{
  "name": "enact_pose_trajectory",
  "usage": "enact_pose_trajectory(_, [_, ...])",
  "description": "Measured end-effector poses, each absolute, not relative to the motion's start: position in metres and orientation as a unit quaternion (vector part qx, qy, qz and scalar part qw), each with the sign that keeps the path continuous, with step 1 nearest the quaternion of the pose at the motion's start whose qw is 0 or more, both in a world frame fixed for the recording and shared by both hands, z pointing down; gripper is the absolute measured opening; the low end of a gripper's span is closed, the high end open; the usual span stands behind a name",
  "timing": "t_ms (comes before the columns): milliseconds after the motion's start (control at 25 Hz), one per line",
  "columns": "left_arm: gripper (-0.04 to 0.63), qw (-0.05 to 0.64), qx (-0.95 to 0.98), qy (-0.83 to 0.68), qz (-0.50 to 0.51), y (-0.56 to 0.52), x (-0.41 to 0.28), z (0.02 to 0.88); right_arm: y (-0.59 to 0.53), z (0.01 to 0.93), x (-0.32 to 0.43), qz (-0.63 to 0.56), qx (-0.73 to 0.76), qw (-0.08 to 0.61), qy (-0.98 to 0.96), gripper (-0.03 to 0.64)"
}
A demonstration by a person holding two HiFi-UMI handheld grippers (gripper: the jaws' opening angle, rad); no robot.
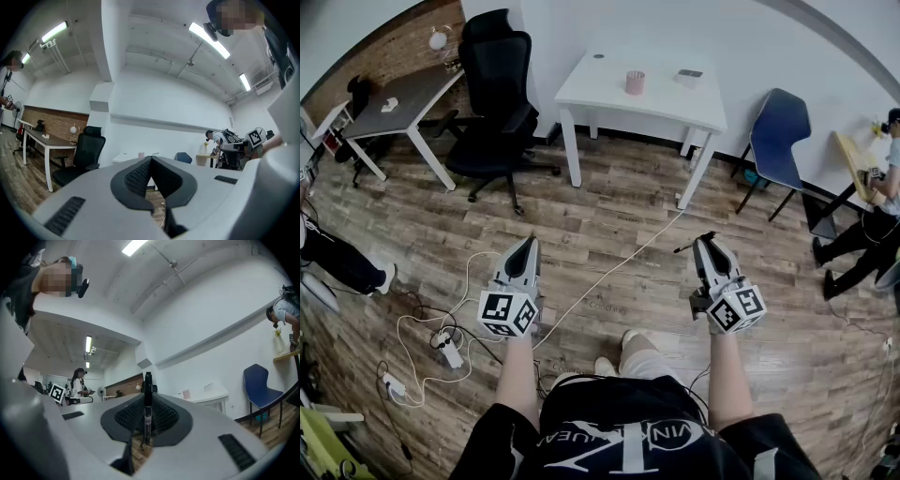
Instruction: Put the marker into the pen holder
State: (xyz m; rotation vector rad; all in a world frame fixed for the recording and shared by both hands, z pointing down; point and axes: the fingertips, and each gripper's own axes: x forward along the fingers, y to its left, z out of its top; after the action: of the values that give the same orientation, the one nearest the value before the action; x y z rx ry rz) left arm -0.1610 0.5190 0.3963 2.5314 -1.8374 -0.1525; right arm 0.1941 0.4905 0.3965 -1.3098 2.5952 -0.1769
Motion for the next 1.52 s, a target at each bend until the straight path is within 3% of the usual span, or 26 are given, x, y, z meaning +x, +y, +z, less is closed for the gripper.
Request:
enact_pose_trajectory(800, [0.014,0.011,0.810,-0.584,-0.054,0.491,-0.173,0.396,0.463,0.399,0.167,-0.065,-0.443,0.101,0.888,0.057])
enact_pose_trajectory(1520, [0.014,0.015,0.804,-0.593,-0.045,0.451,-0.183,0.406,0.414,0.395,0.163,-0.079,-0.443,0.129,0.884,0.057])
